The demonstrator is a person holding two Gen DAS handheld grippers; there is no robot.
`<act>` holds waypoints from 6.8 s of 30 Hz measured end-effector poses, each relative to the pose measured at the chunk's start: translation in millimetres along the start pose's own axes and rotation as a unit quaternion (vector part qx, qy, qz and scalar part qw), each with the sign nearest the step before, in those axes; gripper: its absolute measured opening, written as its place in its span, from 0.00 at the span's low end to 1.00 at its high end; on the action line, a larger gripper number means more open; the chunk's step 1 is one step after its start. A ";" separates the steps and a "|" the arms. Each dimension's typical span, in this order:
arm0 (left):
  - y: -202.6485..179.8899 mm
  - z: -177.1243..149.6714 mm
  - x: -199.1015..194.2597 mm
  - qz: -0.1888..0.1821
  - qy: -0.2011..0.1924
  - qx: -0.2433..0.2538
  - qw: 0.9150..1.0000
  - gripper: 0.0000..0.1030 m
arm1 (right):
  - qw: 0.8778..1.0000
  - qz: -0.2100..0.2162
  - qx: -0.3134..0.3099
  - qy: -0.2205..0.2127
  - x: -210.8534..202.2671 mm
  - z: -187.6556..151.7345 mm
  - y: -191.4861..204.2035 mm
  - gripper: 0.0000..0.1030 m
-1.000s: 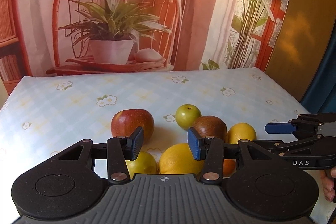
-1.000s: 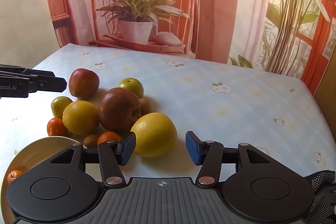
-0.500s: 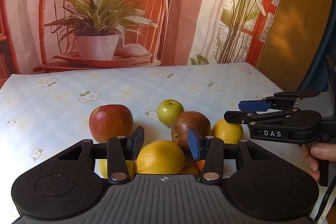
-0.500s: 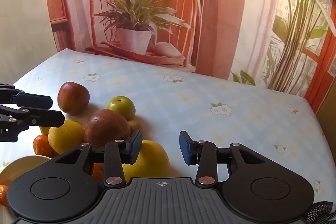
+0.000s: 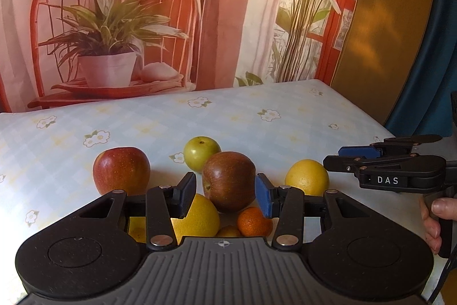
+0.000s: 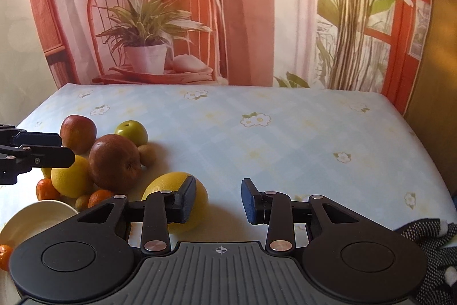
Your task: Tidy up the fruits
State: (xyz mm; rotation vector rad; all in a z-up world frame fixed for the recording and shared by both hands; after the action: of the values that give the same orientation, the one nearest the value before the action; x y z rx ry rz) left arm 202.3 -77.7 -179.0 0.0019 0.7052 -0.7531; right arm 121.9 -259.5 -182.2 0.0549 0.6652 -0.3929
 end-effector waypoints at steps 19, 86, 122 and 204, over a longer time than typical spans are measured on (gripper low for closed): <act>-8.4 1.1 7.9 -0.014 0.008 0.003 1.000 0.46 | 0.997 0.022 0.070 0.025 -19.5 -20.6 -13.4 0.62; -39.8 -9.1 88.1 -0.195 0.087 -0.130 0.968 0.42 | 0.990 0.094 -0.106 0.005 -17.1 -39.8 28.9 0.49; -29.0 -11.1 43.4 -0.190 0.055 -0.118 0.973 0.49 | 0.986 0.132 -0.102 0.000 -46.0 -22.1 61.2 0.46; 11.3 -95.9 -110.4 -0.073 0.043 -0.141 0.986 0.49 | 0.957 0.234 -0.096 0.142 -104.2 -65.4 152.6 0.47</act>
State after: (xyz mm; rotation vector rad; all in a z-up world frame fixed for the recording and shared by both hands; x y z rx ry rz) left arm 96.6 23.1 -190.9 -0.2795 0.8977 -0.7903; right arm 65.5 -71.8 -181.5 0.0826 0.9446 0.1413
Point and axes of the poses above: each gripper's, at about its wrist camera, not at the fingertips, and x roughly the way its jaws point, y to its left, z to its top, the point moved 6 cm from there along x, roughly the way its jaws point, and after that the axes turned 14 degrees about -z, right-handed, at the moved point
